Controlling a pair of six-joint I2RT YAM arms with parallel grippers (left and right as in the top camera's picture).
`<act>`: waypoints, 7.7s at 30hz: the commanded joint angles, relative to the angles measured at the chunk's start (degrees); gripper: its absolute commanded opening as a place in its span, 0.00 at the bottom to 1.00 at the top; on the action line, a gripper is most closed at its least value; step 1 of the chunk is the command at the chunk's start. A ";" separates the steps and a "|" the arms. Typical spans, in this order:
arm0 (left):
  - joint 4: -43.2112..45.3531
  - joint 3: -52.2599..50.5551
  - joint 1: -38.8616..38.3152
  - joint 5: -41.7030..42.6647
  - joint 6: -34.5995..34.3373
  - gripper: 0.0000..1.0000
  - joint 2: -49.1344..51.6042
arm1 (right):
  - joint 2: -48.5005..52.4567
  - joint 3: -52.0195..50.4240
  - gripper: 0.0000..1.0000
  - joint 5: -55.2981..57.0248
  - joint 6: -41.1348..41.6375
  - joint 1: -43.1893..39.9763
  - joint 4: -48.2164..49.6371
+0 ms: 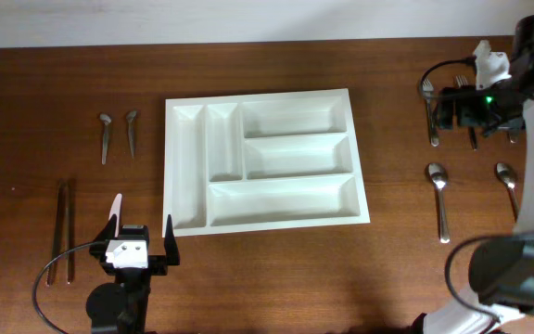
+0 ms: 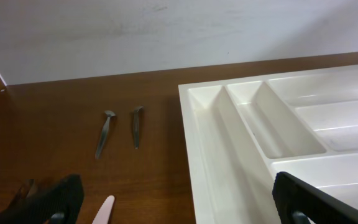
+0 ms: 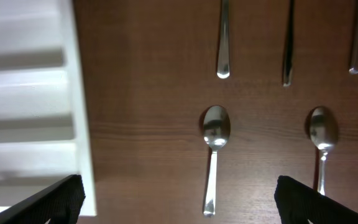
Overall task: Pack container
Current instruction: 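Move the right gripper over the forks at the right side, then lower the right gripper onto the middle fork and close it, then lift the fork with the right gripper and carry it over the tray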
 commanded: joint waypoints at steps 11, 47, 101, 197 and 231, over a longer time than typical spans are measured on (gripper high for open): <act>0.02 -0.35 0.09 -0.61 0.94 0.99 -0.39 | 18.16 1.20 0.99 2.12 0.83 -0.33 5.14; 0.02 -0.35 0.09 -0.61 0.94 0.99 -0.39 | 32.37 20.90 0.99 5.09 -5.75 1.14 6.75; 0.02 -0.35 0.09 -0.61 0.94 0.99 -0.39 | 41.38 20.85 0.99 3.63 -3.32 0.00 9.09; 0.02 -0.35 0.09 -0.61 0.94 0.99 -0.39 | 44.48 20.85 0.61 5.09 -3.78 -0.04 20.68; 0.02 -0.35 0.09 -0.63 0.94 0.99 -0.39 | 44.48 20.85 0.04 5.09 -3.65 -0.04 19.50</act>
